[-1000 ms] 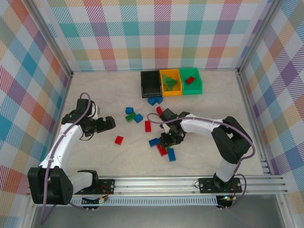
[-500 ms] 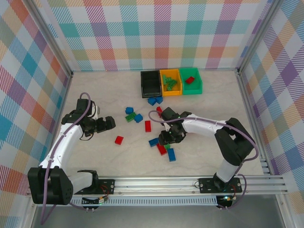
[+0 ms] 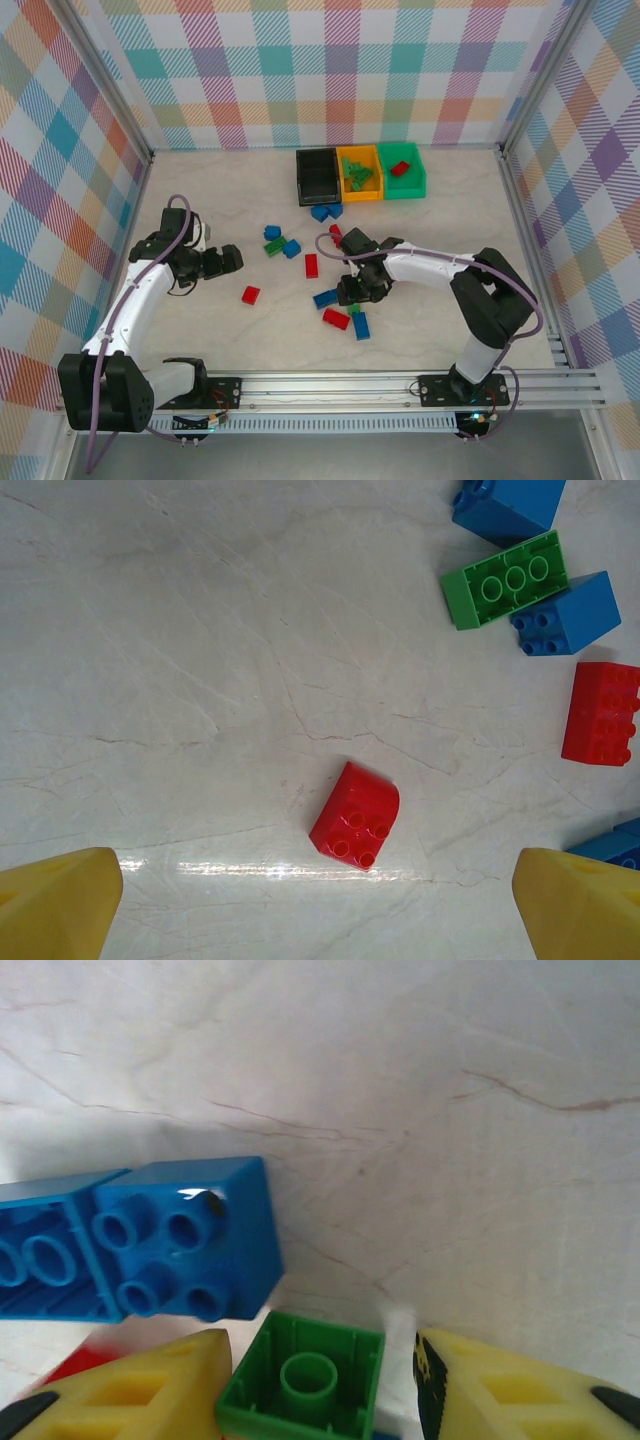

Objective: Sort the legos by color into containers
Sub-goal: Pick up the lego from the bottom-center of the table.

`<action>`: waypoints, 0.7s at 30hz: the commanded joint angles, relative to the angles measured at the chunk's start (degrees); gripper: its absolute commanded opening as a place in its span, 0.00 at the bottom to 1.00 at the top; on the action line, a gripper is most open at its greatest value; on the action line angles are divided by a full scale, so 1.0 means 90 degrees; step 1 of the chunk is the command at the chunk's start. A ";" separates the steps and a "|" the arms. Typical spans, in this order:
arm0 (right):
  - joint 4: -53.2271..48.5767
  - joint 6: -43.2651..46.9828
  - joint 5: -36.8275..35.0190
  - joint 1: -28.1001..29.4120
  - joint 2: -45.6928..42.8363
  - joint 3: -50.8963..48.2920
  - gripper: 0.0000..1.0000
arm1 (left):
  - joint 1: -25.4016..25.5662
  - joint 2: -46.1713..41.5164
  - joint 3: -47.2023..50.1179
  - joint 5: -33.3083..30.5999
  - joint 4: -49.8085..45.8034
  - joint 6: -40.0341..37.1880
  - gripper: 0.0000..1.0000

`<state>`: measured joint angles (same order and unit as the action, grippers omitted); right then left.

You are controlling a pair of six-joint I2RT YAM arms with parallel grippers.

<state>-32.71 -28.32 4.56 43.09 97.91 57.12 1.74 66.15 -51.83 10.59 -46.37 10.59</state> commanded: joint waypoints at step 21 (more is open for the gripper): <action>0.0302 0.0648 0.0408 -0.1838 -0.0056 0.1590 0.30 | 0.0022 -0.0075 -0.0096 -0.0038 -0.0005 -0.0132 1.00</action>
<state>-32.58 -24.77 6.24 30.70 97.67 67.24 1.74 66.15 -51.83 10.57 -46.39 10.59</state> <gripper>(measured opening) 0.320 0.997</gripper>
